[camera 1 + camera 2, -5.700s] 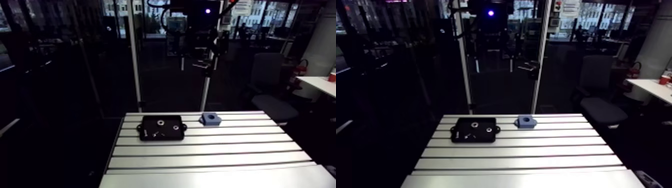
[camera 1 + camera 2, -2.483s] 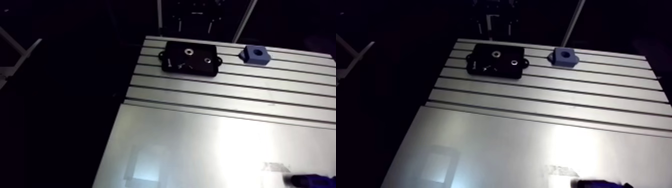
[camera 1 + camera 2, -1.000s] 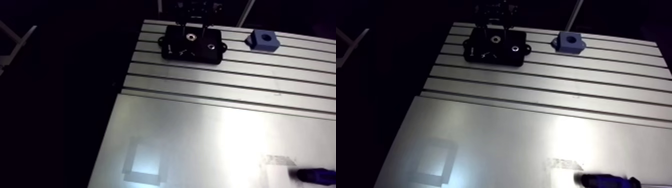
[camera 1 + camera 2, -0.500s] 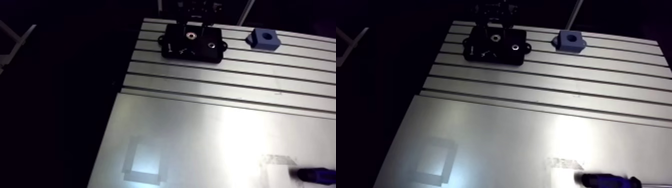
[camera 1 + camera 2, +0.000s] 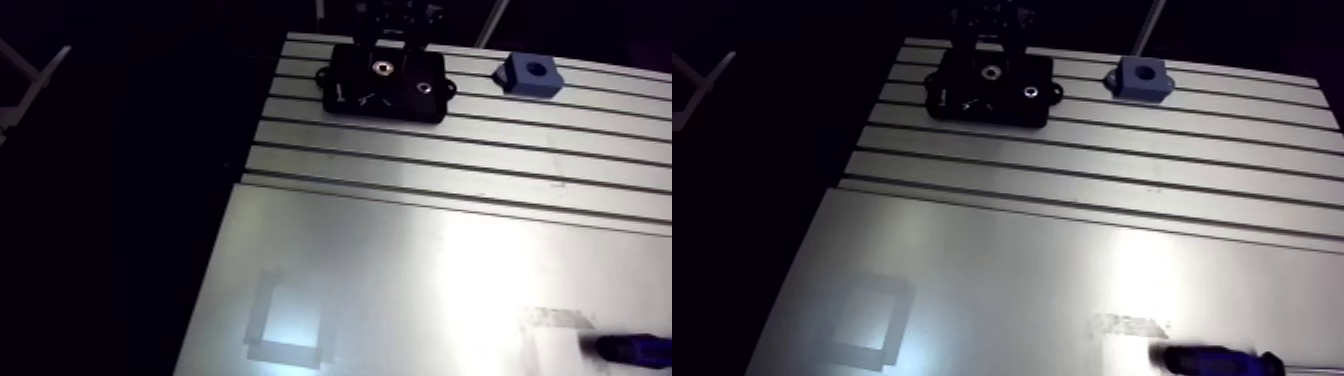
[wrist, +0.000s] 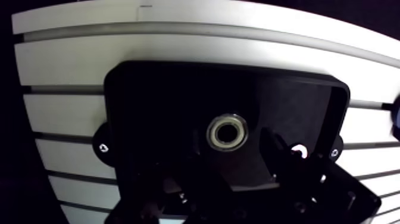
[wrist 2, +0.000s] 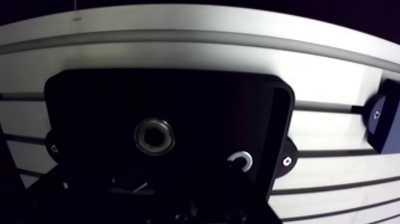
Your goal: Pick up the bearing and press it into the housing until flush.
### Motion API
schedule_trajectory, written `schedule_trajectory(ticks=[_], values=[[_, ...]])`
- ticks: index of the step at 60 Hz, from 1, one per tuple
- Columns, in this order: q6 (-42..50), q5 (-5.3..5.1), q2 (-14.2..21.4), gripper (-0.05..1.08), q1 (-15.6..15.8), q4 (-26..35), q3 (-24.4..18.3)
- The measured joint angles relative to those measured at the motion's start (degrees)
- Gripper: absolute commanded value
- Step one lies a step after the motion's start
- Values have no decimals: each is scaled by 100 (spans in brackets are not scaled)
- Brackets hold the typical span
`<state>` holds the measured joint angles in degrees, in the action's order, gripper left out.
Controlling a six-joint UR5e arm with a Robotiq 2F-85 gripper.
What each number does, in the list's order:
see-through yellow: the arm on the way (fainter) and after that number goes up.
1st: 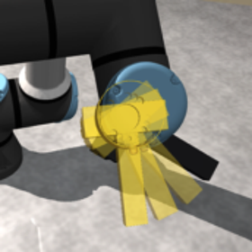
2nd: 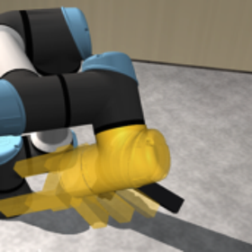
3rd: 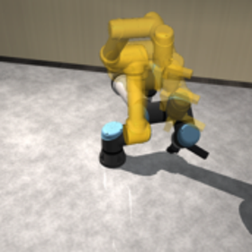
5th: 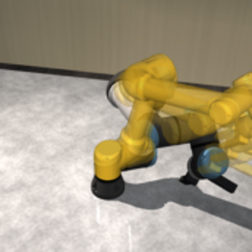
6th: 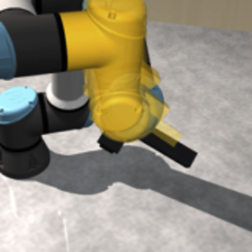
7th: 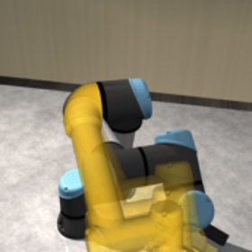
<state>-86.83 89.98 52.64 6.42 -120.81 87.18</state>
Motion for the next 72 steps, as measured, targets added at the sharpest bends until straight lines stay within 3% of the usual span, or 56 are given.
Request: schedule_trajectory(ticks=[72], values=[[-21, 3, -32, 49, 0, 0, -22]])
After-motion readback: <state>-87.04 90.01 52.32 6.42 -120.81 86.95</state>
